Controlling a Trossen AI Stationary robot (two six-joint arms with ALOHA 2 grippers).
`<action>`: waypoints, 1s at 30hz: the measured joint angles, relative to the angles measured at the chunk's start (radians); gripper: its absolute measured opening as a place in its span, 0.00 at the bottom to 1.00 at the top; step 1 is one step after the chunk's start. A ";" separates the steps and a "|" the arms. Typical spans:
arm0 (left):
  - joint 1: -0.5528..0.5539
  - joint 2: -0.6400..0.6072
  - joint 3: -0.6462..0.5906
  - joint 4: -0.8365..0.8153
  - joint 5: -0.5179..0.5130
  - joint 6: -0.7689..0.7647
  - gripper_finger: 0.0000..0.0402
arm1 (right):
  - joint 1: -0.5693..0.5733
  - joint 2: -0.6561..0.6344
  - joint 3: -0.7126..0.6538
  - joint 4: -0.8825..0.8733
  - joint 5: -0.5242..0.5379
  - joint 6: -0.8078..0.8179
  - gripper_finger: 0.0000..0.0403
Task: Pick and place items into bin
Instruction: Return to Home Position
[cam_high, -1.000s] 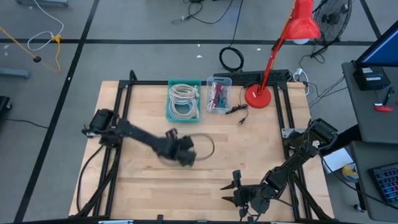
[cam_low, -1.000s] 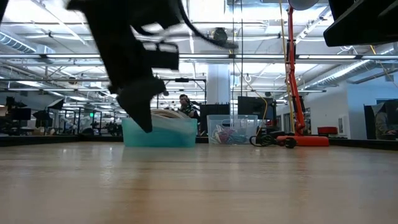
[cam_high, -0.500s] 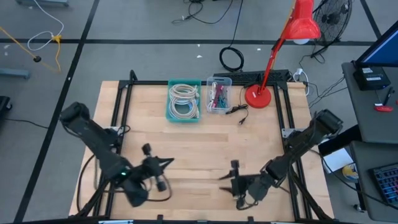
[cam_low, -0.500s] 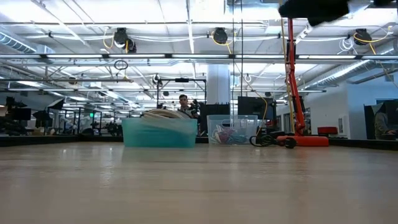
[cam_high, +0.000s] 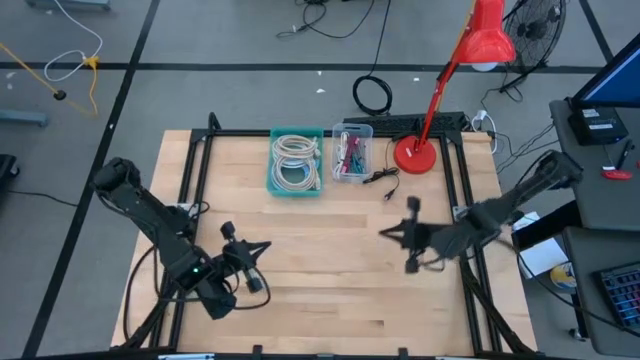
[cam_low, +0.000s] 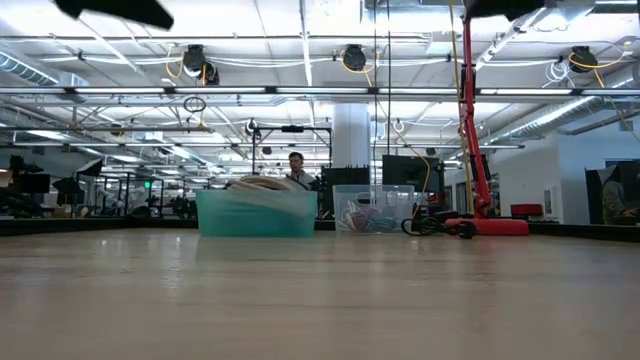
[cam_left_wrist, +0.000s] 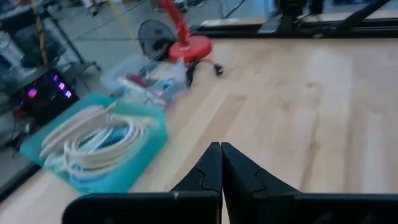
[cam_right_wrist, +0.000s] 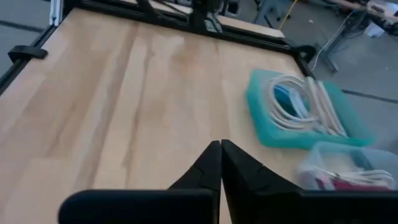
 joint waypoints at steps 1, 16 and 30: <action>0.004 0.000 -0.020 0.001 0.000 -0.029 0.00 | -0.007 -0.049 -0.024 -0.008 -0.003 -0.007 0.00; 0.012 0.001 -0.187 0.451 0.075 0.099 0.00 | -0.217 -0.829 -0.766 0.379 -0.450 0.016 0.00; 0.005 0.025 -0.188 0.533 0.109 0.110 0.00 | -0.362 -0.967 -0.881 0.421 -0.451 -0.149 0.00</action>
